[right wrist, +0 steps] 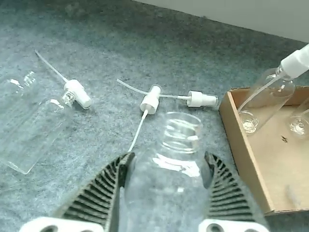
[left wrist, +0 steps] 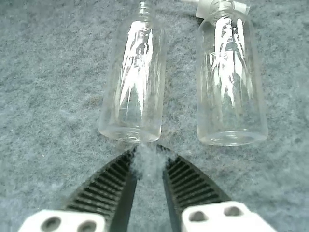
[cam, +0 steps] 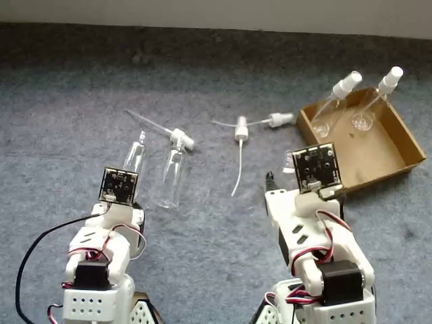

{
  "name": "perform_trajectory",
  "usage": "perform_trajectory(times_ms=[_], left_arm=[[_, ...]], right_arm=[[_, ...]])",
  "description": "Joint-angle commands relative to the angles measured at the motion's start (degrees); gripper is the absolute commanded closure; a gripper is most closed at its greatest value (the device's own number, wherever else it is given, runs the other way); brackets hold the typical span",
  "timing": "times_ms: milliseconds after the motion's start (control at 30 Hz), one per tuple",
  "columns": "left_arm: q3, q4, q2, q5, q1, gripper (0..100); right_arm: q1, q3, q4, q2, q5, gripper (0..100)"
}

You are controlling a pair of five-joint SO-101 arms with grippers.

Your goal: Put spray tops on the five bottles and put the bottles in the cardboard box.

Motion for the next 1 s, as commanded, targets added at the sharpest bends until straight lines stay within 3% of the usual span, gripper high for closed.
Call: perform_trajectory(times_ms=[0,200,367,567,733,967], left_arm=[[-8.48,7.82,-0.31,-0.53,-3.38,99],[-17.71,14.15,-0.04,-1.23,-4.09,99],[-22.64,15.12,0.13,-12.31,-5.58,99],[-26.15,15.21,0.13,-16.7,-13.23,99],[-28.0,15.56,0.66,-18.37,-13.93,99],[-38.73,15.47,17.54,-18.11,-13.58,99]], right_arm=[[0.84,0.48,-0.75,-2.24,-0.7,86.5],[0.84,5.32,-5.23,-4.62,-0.7,86.5],[0.84,8.22,-5.49,-6.64,-0.79,86.5],[0.84,14.46,-10.07,-10.59,-0.79,86.5],[0.84,17.45,-11.03,-15.16,-2.9,86.5],[0.92,17.71,-10.86,-16.66,-5.54,86.5]])
